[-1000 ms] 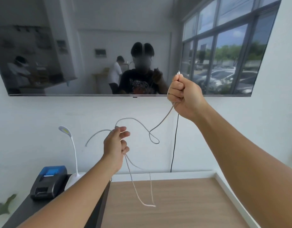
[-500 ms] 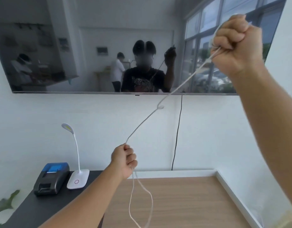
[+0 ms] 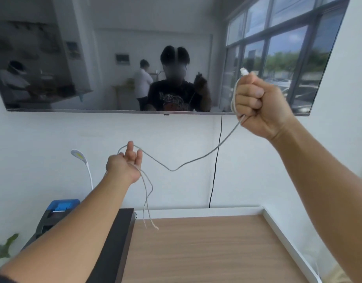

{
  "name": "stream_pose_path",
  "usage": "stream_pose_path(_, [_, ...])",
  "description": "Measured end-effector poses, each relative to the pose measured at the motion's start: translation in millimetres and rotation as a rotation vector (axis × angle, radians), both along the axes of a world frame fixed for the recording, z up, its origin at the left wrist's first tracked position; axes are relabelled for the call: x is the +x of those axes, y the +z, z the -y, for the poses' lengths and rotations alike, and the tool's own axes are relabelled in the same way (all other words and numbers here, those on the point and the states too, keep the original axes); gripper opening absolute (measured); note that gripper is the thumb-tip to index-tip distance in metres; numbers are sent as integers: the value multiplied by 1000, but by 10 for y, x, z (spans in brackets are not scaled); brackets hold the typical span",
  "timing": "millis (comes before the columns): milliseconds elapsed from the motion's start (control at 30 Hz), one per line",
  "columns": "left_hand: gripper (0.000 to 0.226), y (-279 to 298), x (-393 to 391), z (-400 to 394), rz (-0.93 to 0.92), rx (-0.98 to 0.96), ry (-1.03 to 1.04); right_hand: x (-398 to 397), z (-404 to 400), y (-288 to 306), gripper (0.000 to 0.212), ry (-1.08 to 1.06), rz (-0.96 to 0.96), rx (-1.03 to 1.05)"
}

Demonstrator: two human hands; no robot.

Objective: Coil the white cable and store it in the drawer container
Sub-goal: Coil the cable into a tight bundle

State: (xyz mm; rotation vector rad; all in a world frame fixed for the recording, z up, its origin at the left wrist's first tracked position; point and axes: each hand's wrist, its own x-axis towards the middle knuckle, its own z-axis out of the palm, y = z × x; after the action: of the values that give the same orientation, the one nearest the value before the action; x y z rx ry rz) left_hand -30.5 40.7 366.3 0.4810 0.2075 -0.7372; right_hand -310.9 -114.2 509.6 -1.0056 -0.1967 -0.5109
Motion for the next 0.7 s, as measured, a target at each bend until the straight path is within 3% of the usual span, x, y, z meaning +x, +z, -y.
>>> stream_pose_path(133, [45, 460, -331, 64, 247, 13, -28, 241, -58, -140, 38, 2, -34, 11])
stream_pose_path(233, [26, 731, -749, 194, 637, 94, -77, 388, -103, -135, 38, -30, -37, -7])
stream_pose_path(400, [32, 840, -1382, 434, 1206, 290, -256, 555, -144, -75, 43, -134, -3, 14])
stream_pose_path(533, [21, 658, -1484, 543, 1188, 257, -499, 475, -28, -37, 44, -266, 49, 98])
stream_pose_path(700, [28, 500, -1336, 621, 1119, 270, -719, 198, 150, 101, 45, -355, 140, 154])
